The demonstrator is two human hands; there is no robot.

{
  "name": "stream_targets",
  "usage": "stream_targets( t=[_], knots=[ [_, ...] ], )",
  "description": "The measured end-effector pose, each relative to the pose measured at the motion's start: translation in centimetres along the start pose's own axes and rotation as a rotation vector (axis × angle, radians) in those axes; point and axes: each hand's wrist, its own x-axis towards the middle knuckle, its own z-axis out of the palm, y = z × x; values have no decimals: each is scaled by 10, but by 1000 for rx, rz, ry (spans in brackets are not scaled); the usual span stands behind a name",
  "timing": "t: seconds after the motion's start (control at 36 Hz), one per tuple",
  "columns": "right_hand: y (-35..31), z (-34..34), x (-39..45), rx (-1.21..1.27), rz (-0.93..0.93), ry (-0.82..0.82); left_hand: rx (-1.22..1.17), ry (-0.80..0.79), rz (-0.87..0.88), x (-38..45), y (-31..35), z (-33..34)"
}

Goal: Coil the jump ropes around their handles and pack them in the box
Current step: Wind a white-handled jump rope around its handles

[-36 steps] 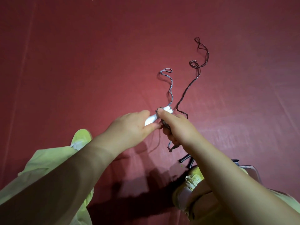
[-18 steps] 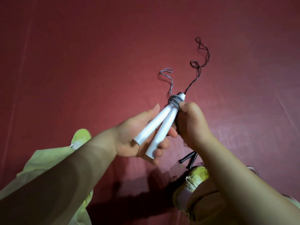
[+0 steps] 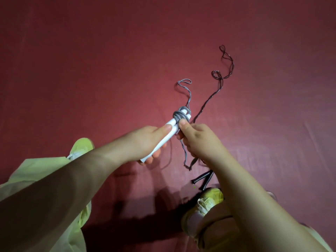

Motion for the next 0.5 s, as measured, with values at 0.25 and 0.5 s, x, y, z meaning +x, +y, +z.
stream_targets(
  t=[0.25,0.5],
  knots=[
    [-1,4,-4,196,69,-11,623,277,74,4,-2,-8],
    [-6,0,-6,379,146,15,633,316,236,-5,0,3]
  ],
)
